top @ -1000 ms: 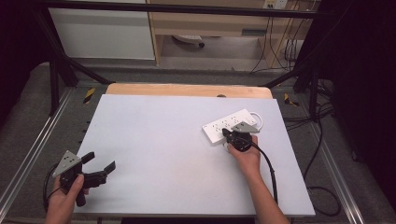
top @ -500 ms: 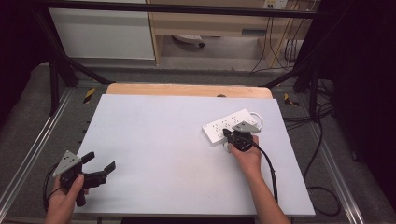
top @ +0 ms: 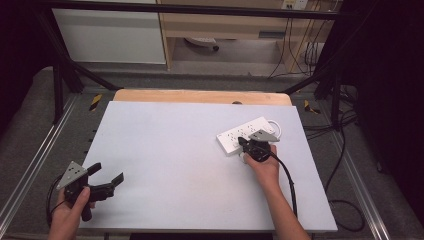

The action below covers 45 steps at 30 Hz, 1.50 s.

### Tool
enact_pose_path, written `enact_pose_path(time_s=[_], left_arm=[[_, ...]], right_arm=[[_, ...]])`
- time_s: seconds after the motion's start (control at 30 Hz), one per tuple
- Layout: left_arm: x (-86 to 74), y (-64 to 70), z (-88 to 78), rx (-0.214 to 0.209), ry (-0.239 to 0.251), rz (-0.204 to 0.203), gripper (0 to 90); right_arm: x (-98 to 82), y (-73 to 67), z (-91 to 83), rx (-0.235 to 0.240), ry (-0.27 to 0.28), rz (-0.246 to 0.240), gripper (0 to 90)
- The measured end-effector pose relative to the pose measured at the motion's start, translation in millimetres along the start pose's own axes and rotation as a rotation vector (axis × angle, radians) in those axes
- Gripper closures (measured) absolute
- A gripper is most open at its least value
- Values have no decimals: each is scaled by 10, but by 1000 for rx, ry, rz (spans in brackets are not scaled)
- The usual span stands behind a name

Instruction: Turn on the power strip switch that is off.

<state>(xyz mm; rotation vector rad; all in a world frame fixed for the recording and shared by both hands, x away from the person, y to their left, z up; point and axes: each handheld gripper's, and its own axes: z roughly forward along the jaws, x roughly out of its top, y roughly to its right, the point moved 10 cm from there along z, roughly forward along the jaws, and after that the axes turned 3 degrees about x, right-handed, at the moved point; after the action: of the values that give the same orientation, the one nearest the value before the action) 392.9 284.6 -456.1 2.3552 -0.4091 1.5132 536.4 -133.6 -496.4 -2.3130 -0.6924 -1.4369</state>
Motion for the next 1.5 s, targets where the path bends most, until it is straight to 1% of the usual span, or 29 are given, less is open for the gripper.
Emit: enact_pose_path(time_s=[0.53, 0.67, 0.97, 1.07, 1.1, 1.23, 1.27, 1.3, 1.37, 1.4, 1.47, 1.5], left_arm=[[0, -2, 0, 1, 0, 0, 55], [0, 0, -1, 0, 1, 0, 55], [1, -1, -1, 1, 1, 1, 55], [3, -1, 0, 1, 3, 0, 55], [3, -2, 0, 2, 3, 0, 55], [3, -3, 1, 2, 3, 0, 55], [3, -2, 1, 2, 3, 0, 55], [4, -1, 1, 1, 3, 0, 55], [3, -1, 1, 2, 3, 0, 55], [3, -1, 1, 2, 3, 1, 55], [3, -2, 1, 2, 3, 0, 55], [2, -2, 1, 3, 2, 1, 55]], right_arm=[[27, -4, -10, 5, 9, 19, 881], [36, -3, -16, 12, 14, 42, 856], [75, 5, -47, 17, 24, 67, 804], [96, 5, -66, 20, 29, 77, 759], [96, 5, -66, 20, 29, 77, 759], [122, 4, -91, 24, 32, 87, 692], [137, 6, -104, 29, 36, 91, 653], [137, 6, -104, 29, 36, 91, 653], [156, 13, -124, 27, 38, 102, 569], [156, 13, -124, 27, 38, 102, 569], [175, 26, -144, 30, 40, 119, 495], [179, 30, -151, 28, 40, 126, 472]])
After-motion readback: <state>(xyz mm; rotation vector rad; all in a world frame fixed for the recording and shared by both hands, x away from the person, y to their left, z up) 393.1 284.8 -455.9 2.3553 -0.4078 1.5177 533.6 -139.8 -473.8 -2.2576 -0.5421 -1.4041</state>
